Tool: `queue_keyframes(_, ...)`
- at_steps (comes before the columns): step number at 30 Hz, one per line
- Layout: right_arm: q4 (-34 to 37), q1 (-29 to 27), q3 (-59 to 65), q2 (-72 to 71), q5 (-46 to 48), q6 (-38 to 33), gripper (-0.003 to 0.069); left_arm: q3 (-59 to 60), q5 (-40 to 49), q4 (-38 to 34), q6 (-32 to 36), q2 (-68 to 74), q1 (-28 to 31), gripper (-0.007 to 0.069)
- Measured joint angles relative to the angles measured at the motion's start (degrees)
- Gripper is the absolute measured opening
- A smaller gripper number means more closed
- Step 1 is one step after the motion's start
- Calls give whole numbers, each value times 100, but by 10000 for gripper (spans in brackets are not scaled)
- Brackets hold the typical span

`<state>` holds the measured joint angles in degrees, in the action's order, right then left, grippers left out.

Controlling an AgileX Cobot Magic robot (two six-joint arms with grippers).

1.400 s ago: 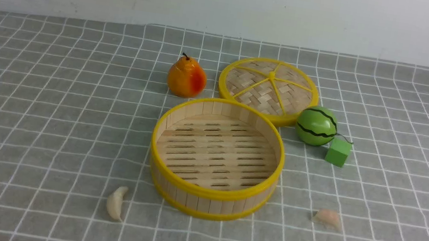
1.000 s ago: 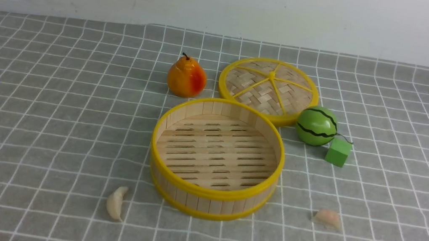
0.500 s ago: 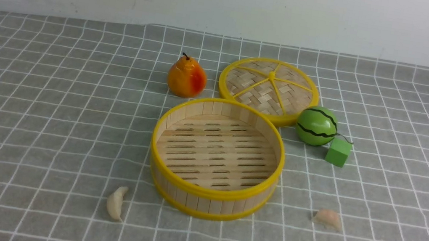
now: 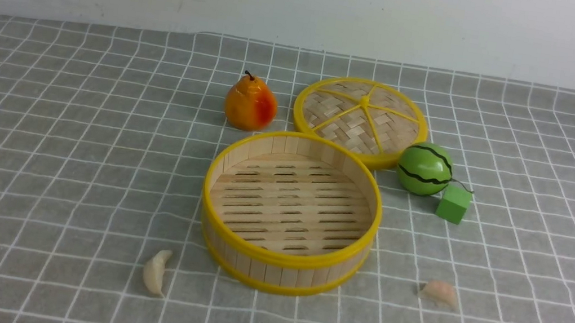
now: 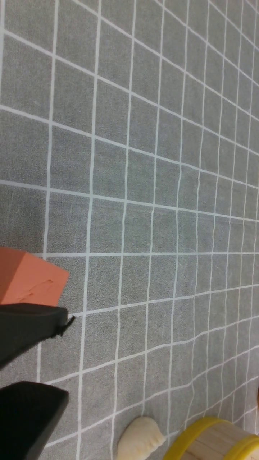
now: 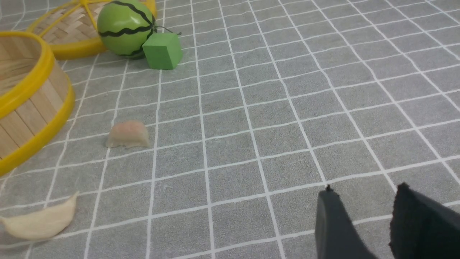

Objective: Put the dumplings into the steamer on the table with the grey tablecloth.
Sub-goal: 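Reach for and grasp a dumpling on the table with the left gripper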

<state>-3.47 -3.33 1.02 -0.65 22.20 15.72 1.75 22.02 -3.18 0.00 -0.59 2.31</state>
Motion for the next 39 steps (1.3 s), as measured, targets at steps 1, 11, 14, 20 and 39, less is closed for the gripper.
queue_keyframes(1, 0, 0, 0, 0, 0, 0, 240, 0, 0, 0, 0, 0, 0, 237)
queue_keyframes(11, 41, 0, 0, 0, 0, 0, 240, 0, -148, -157, -97, 0, 0, 237)
queue_keyframes(14, 557, 0, 0, 0, 0, 259, 240, 0, -567, -773, -446, 0, 0, 237)
queue_keyframes(20, 3168, 0, 6, 0, 92, 1702, 240, 0, -1597, -3414, -2108, 0, 0, 237)
queue_keyframes(39, 4688, 0, -293, 0, 339, -121, 240, -846, -918, -5887, -1275, 0, 0, 234)
